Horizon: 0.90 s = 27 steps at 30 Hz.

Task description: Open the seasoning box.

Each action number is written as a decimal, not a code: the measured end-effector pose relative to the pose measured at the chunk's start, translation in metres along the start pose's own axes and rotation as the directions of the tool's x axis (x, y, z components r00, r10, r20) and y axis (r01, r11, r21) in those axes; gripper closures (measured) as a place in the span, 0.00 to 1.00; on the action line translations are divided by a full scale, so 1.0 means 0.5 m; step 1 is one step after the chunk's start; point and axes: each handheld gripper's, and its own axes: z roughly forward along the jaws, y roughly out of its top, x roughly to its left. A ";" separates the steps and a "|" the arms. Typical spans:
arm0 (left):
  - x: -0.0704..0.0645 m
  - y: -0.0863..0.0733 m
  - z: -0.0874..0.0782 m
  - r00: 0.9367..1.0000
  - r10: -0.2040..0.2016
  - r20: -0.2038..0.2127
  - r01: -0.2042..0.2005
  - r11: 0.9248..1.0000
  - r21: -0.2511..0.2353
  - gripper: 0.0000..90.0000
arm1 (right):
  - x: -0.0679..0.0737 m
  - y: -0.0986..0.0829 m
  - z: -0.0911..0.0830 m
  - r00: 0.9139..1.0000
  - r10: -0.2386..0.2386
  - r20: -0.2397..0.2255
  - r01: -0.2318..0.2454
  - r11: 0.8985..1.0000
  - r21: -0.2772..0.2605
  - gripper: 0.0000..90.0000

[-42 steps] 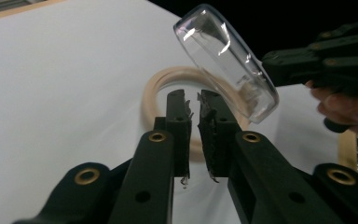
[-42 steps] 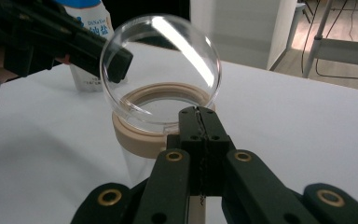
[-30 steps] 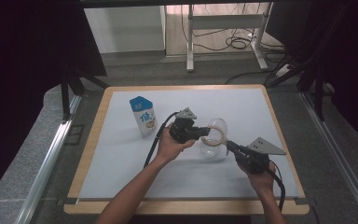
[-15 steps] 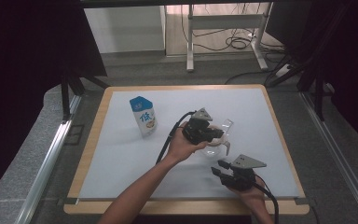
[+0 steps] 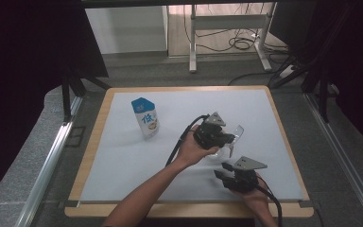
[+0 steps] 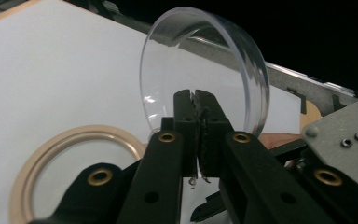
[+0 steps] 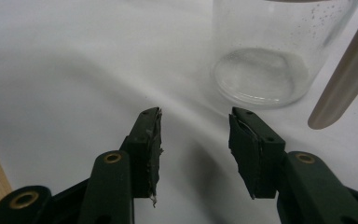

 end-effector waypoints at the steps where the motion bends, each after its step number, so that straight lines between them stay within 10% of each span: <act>1: 0.004 -0.003 -0.007 1.000 -0.006 -0.004 0.006 1.000 -0.009 0.94 | 0.001 0.001 0.001 1.000 -0.004 0.002 0.004 1.000 -0.001 0.60; 17: 0.064 -0.112 -0.155 0.986 -0.094 -0.140 0.082 0.993 -0.089 0.46 | 0.044 0.047 0.051 0.999 -0.032 -0.038 0.031 0.999 -0.018 0.43; 27: 0.063 -0.192 -0.223 0.975 -0.120 -0.185 0.099 0.988 -0.118 0.39 | 0.069 0.063 0.089 0.997 -0.045 -0.070 0.045 0.999 -0.006 0.41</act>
